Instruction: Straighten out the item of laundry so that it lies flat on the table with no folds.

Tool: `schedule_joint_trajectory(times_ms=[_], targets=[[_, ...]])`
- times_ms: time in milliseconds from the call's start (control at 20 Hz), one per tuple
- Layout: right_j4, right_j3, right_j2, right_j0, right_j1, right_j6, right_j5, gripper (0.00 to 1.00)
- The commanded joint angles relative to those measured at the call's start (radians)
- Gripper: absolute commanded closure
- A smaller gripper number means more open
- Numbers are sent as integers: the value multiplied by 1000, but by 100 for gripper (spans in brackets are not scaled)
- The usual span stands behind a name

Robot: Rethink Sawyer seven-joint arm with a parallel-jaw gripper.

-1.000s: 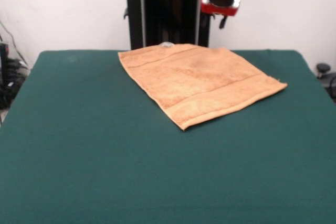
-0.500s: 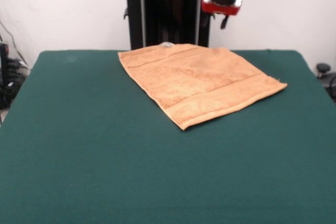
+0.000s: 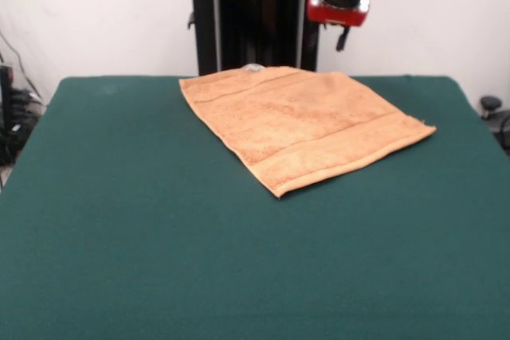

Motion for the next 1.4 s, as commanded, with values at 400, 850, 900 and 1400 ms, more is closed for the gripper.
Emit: schedule_joint_trajectory(times_ms=[400, 850, 900, 1400], targets=[[69, -116, -43, 77, 9, 217, -271, 0], [95, -139, -35, 67, 109, 209, -338, 0], [99, -147, -32, 66, 134, 205, -337, 0], [47, -266, 60, -35, 362, 191, -506, 0]])
